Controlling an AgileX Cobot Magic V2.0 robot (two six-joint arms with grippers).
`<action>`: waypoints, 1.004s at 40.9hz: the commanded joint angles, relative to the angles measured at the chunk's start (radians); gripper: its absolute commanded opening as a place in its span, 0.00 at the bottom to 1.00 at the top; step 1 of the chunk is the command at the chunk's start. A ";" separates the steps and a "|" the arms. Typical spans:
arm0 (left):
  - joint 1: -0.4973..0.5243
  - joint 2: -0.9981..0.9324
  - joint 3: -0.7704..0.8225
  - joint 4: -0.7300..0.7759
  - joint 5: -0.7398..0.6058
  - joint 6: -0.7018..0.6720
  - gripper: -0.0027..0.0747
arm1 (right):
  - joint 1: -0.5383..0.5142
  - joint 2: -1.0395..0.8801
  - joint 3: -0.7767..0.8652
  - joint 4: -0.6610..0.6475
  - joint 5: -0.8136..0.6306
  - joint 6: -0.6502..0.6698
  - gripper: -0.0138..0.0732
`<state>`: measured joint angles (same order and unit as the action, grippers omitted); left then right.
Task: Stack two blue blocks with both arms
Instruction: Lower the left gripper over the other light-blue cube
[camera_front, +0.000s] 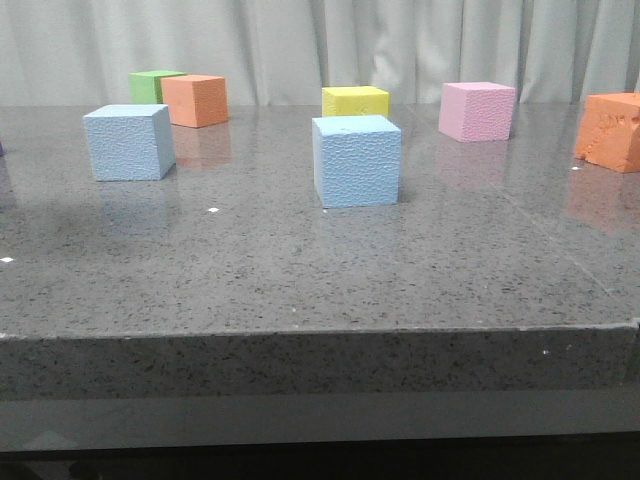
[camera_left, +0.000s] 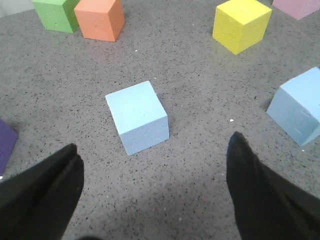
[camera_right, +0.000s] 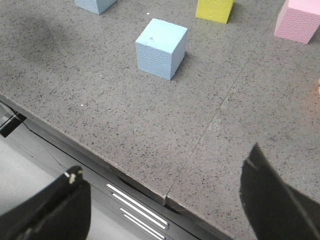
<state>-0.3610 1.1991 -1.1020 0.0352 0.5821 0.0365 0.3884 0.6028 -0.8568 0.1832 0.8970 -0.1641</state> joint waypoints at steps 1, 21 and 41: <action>-0.008 0.070 -0.094 0.008 -0.067 -0.009 0.76 | -0.008 0.002 -0.024 0.013 -0.063 -0.012 0.86; -0.008 0.487 -0.527 0.195 0.220 -0.308 0.77 | -0.008 0.002 -0.024 0.013 -0.063 -0.012 0.86; 0.011 0.638 -0.592 0.171 0.216 -0.457 0.77 | -0.008 0.002 -0.024 0.013 -0.063 -0.012 0.86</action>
<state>-0.3551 1.8729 -1.6587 0.2045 0.8414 -0.3864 0.3884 0.6028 -0.8568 0.1832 0.8970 -0.1641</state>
